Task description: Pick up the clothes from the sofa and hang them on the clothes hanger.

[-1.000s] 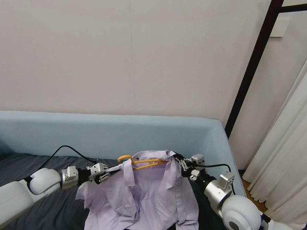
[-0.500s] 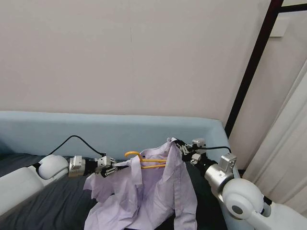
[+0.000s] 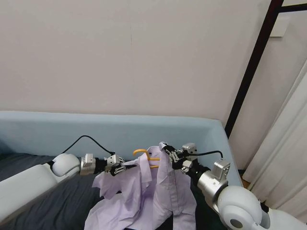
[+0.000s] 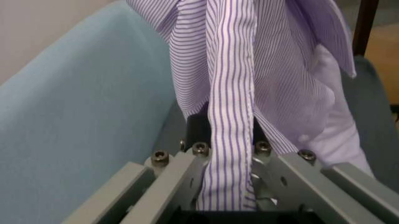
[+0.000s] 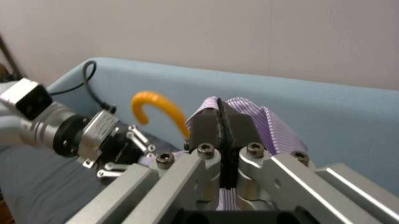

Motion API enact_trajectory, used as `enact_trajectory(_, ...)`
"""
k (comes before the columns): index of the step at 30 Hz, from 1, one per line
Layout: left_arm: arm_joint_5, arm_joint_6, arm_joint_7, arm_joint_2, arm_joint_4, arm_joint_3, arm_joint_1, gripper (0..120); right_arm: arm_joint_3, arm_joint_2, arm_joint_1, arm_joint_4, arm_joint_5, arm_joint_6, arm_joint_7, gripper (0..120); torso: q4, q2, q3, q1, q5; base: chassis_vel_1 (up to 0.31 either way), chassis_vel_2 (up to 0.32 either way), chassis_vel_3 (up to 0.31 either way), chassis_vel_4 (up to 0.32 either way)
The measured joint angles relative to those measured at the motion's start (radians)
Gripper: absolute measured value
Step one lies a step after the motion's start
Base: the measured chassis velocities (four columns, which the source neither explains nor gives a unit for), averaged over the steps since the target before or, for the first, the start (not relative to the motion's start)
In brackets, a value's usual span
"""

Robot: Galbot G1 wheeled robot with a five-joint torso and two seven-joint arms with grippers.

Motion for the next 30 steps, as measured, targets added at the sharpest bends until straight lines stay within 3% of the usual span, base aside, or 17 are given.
enact_trajectory(6,-0.133,0.006,0.061,-0.038,0.058,0.105,-0.125,1,-0.002,-0.007,-0.061,0.051,-0.069,0.012,-0.035,0,0.0002,0.000,0.000,0.000,0.0001,0.000,0.000,0.000,0.000)
enact_trajectory(13,-0.201,0.033,0.172,-0.090,0.129,0.196,-0.287,1,0.004,-0.031,-0.150,0.105,-0.161,0.025,-0.072,0,0.0000,0.000,0.000,0.000,0.0001,0.000,0.000,0.000,0.000)
enact_trajectory(19,-0.255,0.044,0.210,-0.134,0.160,0.248,-0.376,1,0.035,-0.034,-0.231,0.098,-0.251,0.043,-0.105,0,-0.0003,0.000,0.000,0.000,0.0001,0.000,0.000,0.000,0.000)
enact_trajectory(27,-0.289,0.052,0.232,-0.130,0.162,0.271,-0.433,1,0.071,-0.040,-0.269,0.082,-0.310,0.053,-0.120,0,0.0003,0.000,0.000,0.000,-0.0001,0.000,0.000,0.000,0.000)
enact_trajectory(30,-0.299,0.052,0.233,-0.123,0.153,0.273,-0.446,1,0.106,-0.040,-0.289,0.065,-0.340,0.052,-0.120,10,0.0003,0.000,0.000,0.000,-0.0001,0.000,0.000,0.000,0.000)
